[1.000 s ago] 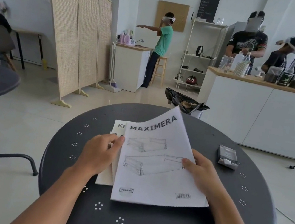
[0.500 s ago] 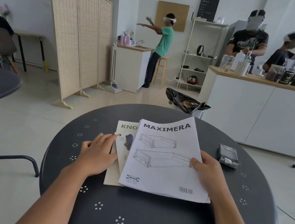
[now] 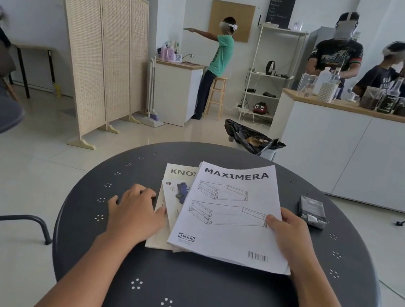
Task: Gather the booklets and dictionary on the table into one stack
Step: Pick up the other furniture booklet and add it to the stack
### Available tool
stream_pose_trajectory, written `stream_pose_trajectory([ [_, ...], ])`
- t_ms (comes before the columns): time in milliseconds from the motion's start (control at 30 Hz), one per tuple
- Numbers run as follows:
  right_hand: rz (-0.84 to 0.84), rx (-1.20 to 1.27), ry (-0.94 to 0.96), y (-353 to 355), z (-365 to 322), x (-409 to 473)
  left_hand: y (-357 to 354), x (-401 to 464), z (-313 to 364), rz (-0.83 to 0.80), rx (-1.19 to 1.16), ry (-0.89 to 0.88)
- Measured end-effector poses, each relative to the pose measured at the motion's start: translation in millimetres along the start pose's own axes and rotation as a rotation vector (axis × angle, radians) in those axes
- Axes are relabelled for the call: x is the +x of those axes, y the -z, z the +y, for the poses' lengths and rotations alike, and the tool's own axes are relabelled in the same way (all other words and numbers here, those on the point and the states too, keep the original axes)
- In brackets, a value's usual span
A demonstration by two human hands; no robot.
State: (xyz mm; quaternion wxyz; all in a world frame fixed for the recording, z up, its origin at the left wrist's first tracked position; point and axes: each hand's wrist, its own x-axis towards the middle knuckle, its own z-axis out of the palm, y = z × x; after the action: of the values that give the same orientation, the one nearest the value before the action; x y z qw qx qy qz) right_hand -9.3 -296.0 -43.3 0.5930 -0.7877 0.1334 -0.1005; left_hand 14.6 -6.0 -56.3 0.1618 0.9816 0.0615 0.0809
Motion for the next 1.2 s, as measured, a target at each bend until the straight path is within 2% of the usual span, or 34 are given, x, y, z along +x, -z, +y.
stream_pose_trajectory([
  [100, 0.01, -0.001, -0.003, -1.5, 1.6, 1.3, -0.5, -7.4, 20.3, 0.067, 0.064, 0.041],
  [200, 0.015, -0.009, 0.01, -2.6, 2.3, 1.5, 1.7, -8.9, 31.2, 0.058, 0.021, 0.112],
  [300, 0.018, -0.015, 0.023, -2.9, 1.7, 0.8, 3.1, -2.9, 30.0, 0.017, -0.139, 0.178],
  [500, 0.02, -0.009, 0.03, -2.4, 1.6, 1.6, 11.3, -3.4, 17.9, 0.027, -0.602, 0.163],
  [633, 0.022, -0.003, 0.038, -2.2, 3.2, 2.2, 5.4, 0.1, 9.1, -0.004, -0.658, 0.174],
  [833, 0.001, -0.019, 0.063, -2.7, 7.3, 5.6, -2.6, -3.3, 6.9, 0.067, -0.79, 0.152],
  [900, 0.013, -0.011, 0.073, -3.5, 7.8, 6.1, -0.2, -1.9, 5.4, 0.135, -0.918, 0.207],
  [1067, 0.05, -0.006, 0.055, -7.0, 11.0, 7.9, 16.1, 3.0, -13.1, 0.485, -1.133, 0.334],
  [1200, 0.049, -0.017, 0.051, -6.0, 9.9, 8.0, 15.2, -1.5, -12.7, 0.48, -1.209, 0.268],
])
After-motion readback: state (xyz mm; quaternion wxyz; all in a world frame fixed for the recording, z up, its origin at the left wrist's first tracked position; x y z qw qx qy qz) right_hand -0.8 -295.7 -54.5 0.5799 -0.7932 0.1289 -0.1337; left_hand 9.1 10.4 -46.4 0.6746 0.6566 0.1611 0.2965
